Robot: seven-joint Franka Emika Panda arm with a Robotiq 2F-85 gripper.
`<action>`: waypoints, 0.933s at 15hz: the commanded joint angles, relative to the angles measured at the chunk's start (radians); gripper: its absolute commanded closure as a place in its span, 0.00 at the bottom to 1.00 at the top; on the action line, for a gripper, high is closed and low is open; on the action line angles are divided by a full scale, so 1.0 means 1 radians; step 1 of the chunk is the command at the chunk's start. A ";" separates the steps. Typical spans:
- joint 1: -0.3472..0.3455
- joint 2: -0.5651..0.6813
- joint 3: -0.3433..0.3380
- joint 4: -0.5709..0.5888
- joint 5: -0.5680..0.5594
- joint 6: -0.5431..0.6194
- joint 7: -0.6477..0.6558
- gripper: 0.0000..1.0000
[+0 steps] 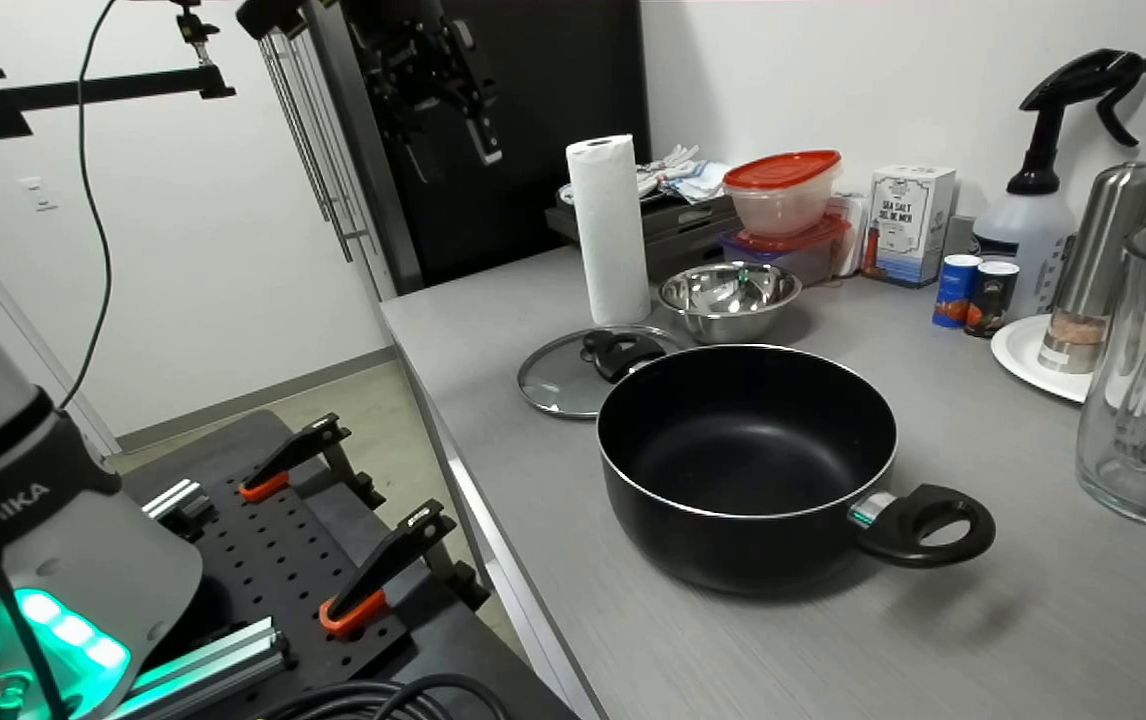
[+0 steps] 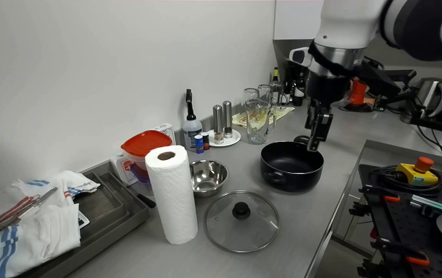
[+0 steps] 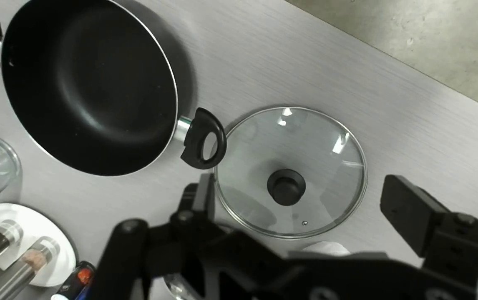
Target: Put the glass lid on the black pot.
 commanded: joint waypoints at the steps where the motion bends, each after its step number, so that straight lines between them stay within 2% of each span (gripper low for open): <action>1: 0.007 0.174 -0.011 0.095 -0.023 0.024 -0.003 0.00; 7: 0.015 0.432 -0.026 0.261 -0.053 0.049 -0.010 0.00; 14: 0.041 0.722 -0.082 0.498 -0.073 0.032 -0.056 0.00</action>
